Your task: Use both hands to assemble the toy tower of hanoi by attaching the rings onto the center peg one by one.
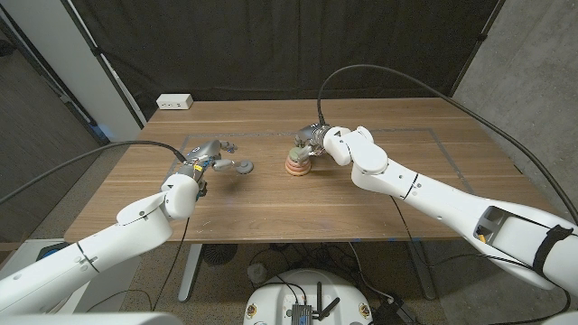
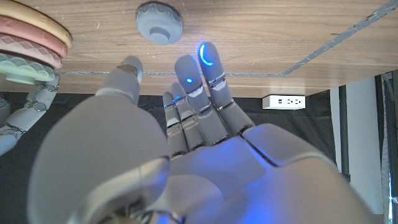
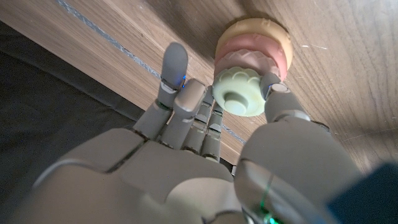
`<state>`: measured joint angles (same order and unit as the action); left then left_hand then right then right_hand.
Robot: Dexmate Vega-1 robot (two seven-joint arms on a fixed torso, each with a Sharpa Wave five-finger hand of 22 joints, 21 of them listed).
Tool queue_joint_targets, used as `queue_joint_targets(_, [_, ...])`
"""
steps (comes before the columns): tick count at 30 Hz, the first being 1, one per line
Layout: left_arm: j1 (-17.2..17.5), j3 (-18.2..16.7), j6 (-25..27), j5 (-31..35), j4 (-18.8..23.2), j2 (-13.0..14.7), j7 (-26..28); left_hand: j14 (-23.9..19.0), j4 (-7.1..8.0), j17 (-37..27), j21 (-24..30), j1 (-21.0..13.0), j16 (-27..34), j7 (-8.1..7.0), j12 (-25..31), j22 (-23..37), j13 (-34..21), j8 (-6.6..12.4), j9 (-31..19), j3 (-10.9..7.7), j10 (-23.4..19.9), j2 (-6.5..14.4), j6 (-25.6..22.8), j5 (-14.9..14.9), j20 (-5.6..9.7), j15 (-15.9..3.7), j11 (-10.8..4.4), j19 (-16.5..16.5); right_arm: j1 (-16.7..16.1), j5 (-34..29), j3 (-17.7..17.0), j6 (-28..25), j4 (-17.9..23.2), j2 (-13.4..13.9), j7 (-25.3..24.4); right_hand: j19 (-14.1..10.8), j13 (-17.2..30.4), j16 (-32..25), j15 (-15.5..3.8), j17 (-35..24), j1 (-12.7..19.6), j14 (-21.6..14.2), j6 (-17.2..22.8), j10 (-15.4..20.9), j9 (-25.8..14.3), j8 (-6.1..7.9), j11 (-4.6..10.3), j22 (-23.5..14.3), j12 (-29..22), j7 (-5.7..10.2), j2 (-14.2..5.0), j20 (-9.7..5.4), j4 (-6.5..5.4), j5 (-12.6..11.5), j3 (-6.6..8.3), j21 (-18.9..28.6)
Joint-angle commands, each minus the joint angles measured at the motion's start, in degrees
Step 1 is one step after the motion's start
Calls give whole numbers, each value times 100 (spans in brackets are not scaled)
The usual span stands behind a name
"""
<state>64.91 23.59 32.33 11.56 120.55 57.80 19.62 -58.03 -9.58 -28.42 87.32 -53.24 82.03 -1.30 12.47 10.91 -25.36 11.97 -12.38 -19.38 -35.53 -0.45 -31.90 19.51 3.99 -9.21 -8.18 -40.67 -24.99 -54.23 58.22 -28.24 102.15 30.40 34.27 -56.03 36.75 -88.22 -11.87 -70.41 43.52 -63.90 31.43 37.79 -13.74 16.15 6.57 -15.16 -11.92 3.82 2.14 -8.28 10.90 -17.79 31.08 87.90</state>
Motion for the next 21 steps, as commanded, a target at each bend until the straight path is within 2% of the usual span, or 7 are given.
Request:
queue_joint_targets(1, [20, -2, 21, -5, 19, -13, 36, -26, 27, 6, 25, -25, 41, -7, -21, 21, -36, -14, -24, -35, -55, 27, -29, 3, 780, -335, -5, -45, 25, -63, 63, -42, 34, 50, 107, 25, 28, -19, -50, -7, -124, -6, 397, 346, -13, 35, 349, -2, 15, 339, -200, -411, -163, -40, 200, -7])
queue_joint_targets(21, [80, -47, -23, -50, 3, -15, 90, -25, 28, 5, 27, -19, 46, -6, -18, 20, -44, -17, -25, -47, -69, 34, -34, 3, 779, -335, -5, -41, 13, -603, 190, 63, 73, -14, 195, 71, 39, 2, -50, -5, -159, 61, 458, 253, -39, 65, 363, 7, 47, 398, -177, -411, -167, -49, 211, -14])
